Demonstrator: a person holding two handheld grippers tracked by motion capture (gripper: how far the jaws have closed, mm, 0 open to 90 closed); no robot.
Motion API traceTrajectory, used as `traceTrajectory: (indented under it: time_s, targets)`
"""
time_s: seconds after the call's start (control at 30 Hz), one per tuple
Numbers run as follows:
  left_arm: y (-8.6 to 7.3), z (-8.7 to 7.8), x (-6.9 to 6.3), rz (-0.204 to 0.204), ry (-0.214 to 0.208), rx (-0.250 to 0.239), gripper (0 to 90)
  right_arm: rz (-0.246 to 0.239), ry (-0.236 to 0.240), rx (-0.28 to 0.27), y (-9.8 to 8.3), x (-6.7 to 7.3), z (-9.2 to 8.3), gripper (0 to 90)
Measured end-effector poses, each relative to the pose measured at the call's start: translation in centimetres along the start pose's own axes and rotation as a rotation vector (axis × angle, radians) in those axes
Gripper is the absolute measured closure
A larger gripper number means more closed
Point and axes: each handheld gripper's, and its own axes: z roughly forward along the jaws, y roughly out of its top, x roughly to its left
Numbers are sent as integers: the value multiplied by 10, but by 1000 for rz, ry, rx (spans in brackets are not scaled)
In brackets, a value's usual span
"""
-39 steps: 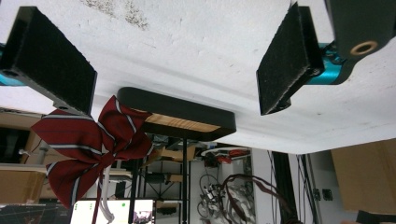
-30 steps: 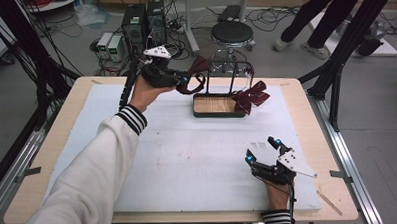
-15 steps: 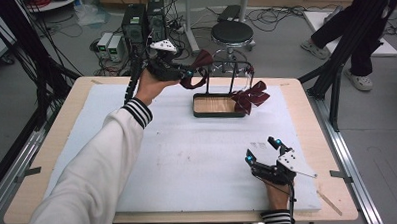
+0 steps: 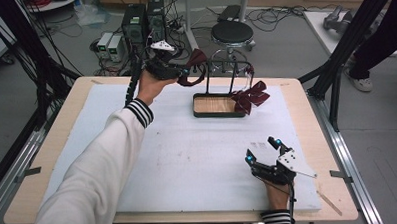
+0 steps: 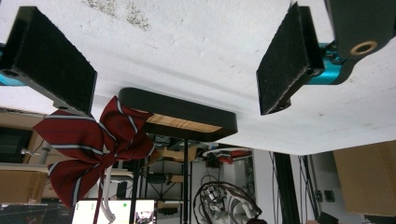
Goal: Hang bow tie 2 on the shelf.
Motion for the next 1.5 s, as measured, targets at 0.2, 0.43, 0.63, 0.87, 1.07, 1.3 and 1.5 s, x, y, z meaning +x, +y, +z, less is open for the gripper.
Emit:
traceTrajectory:
  time_s: [0.2,0.43,0.63,0.87,1.07,1.3,1.5]
  targets:
    - [-13,1,7,-37,58,16,747,-3,0,-2,0,0,0,115]
    - [-24,1,13,-60,92,22,748,-4,-1,-2,0,-1,0,115]
    - [-32,4,14,-61,110,55,748,-5,-2,-2,0,-1,0,115]
    - [-44,9,17,-62,130,114,747,-6,-1,-2,0,-1,0,115]
    - [-47,11,17,-58,128,128,740,-2,1,0,0,-1,0,115]
    - [-47,10,17,-64,126,125,669,0,0,-1,0,0,0,115]
    - [-49,6,20,-28,172,38,158,-7,0,0,0,-1,0,115]
